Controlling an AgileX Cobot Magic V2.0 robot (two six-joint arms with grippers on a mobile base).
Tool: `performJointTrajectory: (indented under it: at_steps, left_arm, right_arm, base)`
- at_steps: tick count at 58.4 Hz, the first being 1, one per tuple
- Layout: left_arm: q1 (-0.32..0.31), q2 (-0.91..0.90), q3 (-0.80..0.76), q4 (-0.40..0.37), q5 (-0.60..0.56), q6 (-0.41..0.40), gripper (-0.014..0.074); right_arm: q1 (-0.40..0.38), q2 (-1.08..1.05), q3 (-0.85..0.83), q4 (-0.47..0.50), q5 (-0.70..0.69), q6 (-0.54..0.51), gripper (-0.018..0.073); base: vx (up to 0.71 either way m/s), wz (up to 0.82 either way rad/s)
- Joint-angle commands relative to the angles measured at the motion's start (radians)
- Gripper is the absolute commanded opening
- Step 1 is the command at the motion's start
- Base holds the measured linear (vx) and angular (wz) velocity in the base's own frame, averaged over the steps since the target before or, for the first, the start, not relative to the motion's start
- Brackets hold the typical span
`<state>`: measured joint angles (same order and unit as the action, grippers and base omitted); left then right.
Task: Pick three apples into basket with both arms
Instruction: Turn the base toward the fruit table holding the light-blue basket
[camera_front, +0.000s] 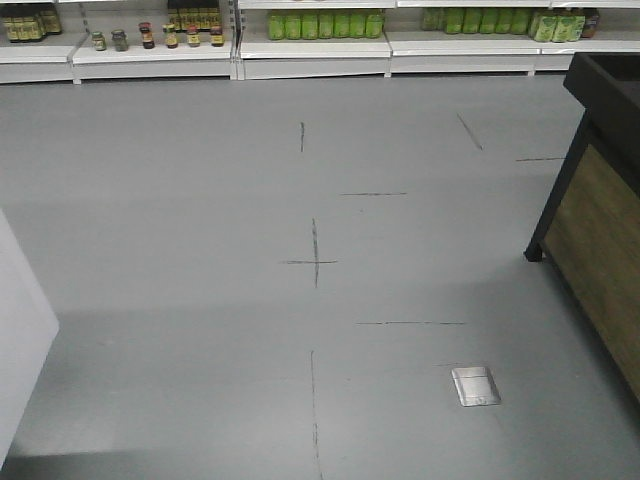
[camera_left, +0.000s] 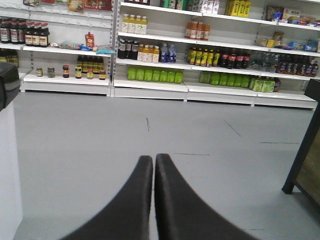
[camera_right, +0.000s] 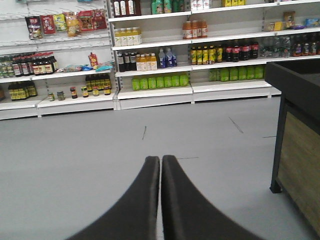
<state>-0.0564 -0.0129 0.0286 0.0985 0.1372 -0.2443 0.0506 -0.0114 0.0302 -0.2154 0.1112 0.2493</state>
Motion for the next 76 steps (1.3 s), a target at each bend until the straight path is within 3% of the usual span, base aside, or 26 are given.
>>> performJointTrajectory:
  at_steps: [1, 40, 76]
  left_arm:
    - [0.0, -0.013, -0.026, 0.0, -0.069, -0.01, -0.0006]
    - [0.0, -0.013, -0.026, 0.0, -0.069, -0.01, -0.0006]
    - [0.0, -0.013, -0.026, 0.0, -0.069, -0.01, -0.0006]
  right_arm:
    - [-0.004, -0.012, 0.011, -0.012, -0.072, -0.002, -0.0006]
    - [-0.004, -0.012, 0.011, -0.012, -0.072, -0.002, -0.0006]
    - [-0.004, -0.012, 0.011, -0.012, -0.072, -0.002, -0.0006]
  base:
    - [0.22, -0.24]
    - [0.23, -0.35]
    - [0.18, -0.61]
